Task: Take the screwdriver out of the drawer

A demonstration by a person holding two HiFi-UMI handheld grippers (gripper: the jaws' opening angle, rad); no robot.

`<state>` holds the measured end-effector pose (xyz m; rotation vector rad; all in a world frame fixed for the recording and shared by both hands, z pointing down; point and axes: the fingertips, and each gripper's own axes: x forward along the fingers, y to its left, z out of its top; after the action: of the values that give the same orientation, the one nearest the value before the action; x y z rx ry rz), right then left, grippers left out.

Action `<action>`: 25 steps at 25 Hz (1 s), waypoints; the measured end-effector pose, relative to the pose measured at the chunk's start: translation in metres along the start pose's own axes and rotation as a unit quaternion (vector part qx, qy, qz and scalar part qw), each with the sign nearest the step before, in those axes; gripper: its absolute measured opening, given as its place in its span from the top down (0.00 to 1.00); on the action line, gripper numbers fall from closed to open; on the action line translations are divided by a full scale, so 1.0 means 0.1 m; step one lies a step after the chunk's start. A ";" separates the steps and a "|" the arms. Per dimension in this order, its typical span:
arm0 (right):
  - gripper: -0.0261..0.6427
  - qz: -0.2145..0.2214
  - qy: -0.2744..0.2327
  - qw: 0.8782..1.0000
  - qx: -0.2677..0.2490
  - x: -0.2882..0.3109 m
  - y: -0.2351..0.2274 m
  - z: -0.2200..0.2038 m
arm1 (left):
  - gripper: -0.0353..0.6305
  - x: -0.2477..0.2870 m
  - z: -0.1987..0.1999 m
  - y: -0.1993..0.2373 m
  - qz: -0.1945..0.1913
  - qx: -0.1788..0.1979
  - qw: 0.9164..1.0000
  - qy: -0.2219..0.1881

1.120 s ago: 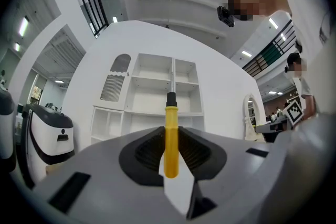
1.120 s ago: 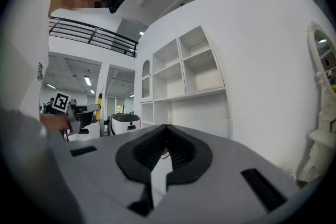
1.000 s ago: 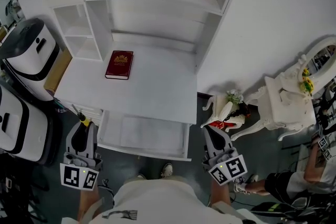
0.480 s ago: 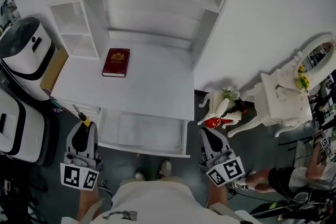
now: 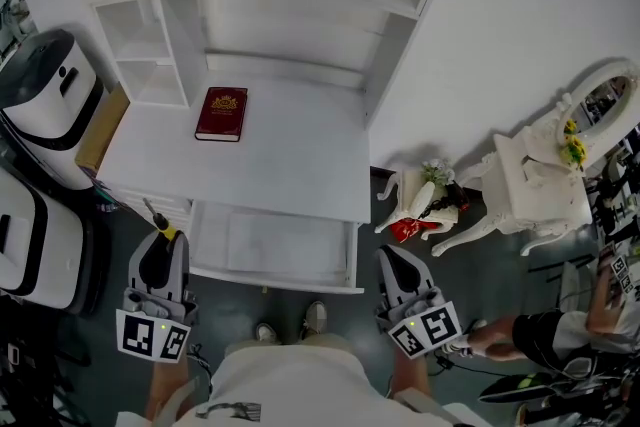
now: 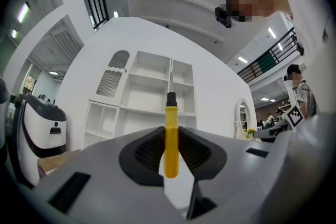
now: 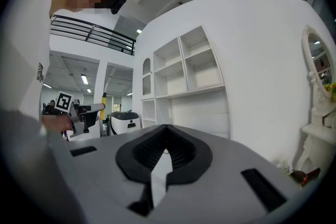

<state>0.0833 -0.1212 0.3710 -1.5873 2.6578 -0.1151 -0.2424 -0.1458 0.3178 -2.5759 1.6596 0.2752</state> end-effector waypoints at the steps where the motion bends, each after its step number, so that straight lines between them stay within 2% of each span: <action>1: 0.95 -0.002 -0.001 1.000 -0.001 -0.02 0.01 0.00 | 0.82 -0.01 0.00 -0.01 -0.002 -0.001 1.000 -0.003; 10: 0.95 -0.008 -0.006 1.000 -0.012 -0.07 0.15 0.02 | 0.82 -0.05 0.04 -0.03 -0.014 -0.008 1.000 -0.018; 25: 0.95 0.013 -0.016 1.000 -0.023 0.07 0.42 0.07 | 0.82 -0.30 0.09 0.16 0.004 -0.012 0.999 -0.031</action>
<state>0.0435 -0.1073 0.3602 -1.5530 2.6756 -0.0275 -0.2699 -0.1239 0.3156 -2.5511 1.6557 0.3733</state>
